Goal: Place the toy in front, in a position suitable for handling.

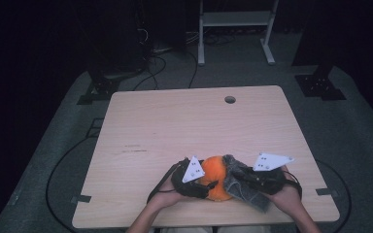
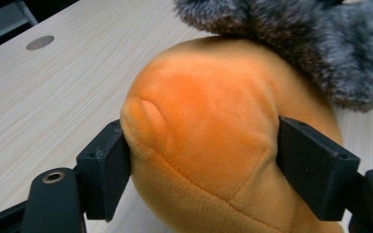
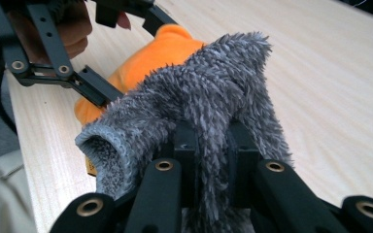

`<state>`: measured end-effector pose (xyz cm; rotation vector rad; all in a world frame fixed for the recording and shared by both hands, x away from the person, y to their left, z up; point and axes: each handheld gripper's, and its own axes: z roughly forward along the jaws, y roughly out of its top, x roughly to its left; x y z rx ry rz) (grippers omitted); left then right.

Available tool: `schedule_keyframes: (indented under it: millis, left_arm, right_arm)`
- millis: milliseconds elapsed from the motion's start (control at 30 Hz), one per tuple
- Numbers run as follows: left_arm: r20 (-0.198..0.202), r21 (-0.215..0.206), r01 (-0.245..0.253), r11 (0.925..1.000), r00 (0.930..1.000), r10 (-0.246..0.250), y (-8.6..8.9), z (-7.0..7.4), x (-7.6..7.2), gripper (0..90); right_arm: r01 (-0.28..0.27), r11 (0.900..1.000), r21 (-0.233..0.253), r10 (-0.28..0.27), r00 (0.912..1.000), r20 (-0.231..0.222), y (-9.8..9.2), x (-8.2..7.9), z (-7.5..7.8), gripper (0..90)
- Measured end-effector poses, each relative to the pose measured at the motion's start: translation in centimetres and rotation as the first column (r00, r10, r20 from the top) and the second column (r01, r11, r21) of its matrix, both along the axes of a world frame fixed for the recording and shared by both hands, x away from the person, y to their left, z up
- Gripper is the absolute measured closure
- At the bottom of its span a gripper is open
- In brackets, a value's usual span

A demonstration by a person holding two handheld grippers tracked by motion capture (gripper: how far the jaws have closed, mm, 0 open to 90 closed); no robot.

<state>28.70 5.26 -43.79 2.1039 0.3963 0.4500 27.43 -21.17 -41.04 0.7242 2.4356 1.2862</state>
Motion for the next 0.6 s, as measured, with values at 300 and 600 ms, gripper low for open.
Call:
schedule_keyframes:
  millis: [300,600]
  left_arm:
    - [0.056,0.013,0.037,0.9992,0.9977,-0.037,-0.3,-0.1,-0.7,24.1]
    - [0.075,-0.002,0.107,0.9942,0.9914,-0.107,-0.1,-0.1,-0.8,25.2]
  right_arm:
    - [0.096,0.995,0.003,-0.095,0.9901,-0.103,-3.5,0.8,-1.9,78.1]
    - [0.065,0.997,0.038,-0.061,0.9923,-0.108,-2.9,1.4,-1.5,78.1]
